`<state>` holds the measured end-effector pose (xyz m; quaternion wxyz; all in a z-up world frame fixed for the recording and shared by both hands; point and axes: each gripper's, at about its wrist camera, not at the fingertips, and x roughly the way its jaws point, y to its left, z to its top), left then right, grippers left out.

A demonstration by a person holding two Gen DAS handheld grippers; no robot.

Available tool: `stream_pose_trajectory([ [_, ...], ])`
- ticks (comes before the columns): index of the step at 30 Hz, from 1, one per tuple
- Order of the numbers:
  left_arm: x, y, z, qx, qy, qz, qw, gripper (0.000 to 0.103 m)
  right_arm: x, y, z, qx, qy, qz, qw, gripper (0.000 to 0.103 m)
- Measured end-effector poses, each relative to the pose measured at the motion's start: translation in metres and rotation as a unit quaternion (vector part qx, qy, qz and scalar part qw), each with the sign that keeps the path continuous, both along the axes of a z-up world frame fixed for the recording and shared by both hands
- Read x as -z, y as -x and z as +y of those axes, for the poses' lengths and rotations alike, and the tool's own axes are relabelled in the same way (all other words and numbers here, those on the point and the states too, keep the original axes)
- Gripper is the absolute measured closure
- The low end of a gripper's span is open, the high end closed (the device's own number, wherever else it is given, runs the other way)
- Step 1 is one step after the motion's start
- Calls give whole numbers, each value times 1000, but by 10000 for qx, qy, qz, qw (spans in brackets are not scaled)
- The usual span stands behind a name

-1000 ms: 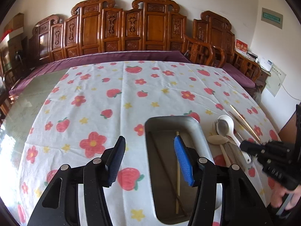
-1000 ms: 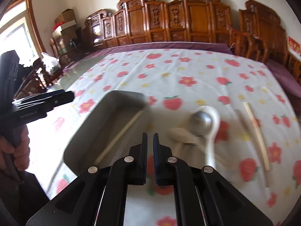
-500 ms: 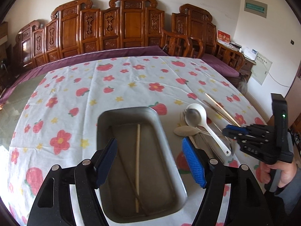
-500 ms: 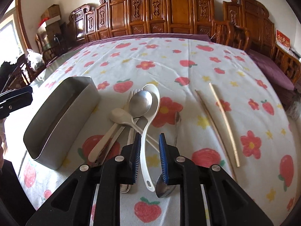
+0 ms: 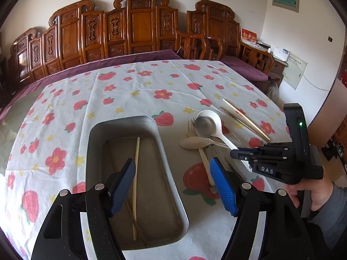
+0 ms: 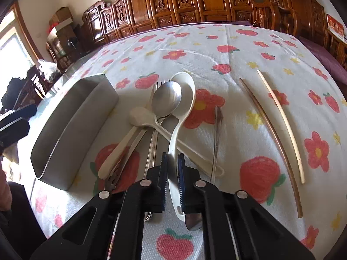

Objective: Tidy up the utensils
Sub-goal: 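Grasp the white plastic spoon by its handle with the right gripper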

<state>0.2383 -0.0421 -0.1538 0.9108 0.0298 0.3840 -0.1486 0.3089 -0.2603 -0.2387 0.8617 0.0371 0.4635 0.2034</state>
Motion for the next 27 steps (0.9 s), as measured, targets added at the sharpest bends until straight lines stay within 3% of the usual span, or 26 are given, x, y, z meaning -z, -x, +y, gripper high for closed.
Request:
stream_pose_trajectory([
  [2, 1, 0, -3, -6, -27, 3, 10000, 35, -4, 1, -6, 18, -102, -53, 9999, 98],
  [9, 2, -1, -16, -32, -84, 38, 10000, 35, -24, 6, -27, 149, -254, -397, 9988, 98],
  [21, 14, -10, -63, -36, -91, 319, 9994, 35, -32, 3, -76, 639, 212, -604, 9959, 98],
  [27, 22, -25, -93, 12, -188, 443, 9988, 38, -33, -2, -93, 796, 93, -616, 9949, 98],
])
